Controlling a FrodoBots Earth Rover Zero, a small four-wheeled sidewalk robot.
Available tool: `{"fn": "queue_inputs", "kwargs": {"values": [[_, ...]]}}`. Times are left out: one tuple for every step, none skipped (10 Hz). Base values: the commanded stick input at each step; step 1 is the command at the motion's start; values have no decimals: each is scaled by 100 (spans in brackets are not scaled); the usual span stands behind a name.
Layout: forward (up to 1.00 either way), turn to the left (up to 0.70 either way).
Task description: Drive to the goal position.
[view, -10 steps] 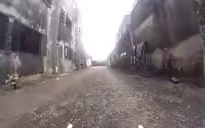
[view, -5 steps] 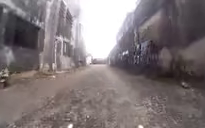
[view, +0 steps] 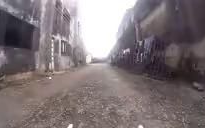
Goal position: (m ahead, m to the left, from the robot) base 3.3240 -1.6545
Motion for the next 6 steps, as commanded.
{"fn": "queue_inputs", "kwargs": {"values": [[70,0],[70,0],[70,0],[70,0],[70,0],[70,0]]}}
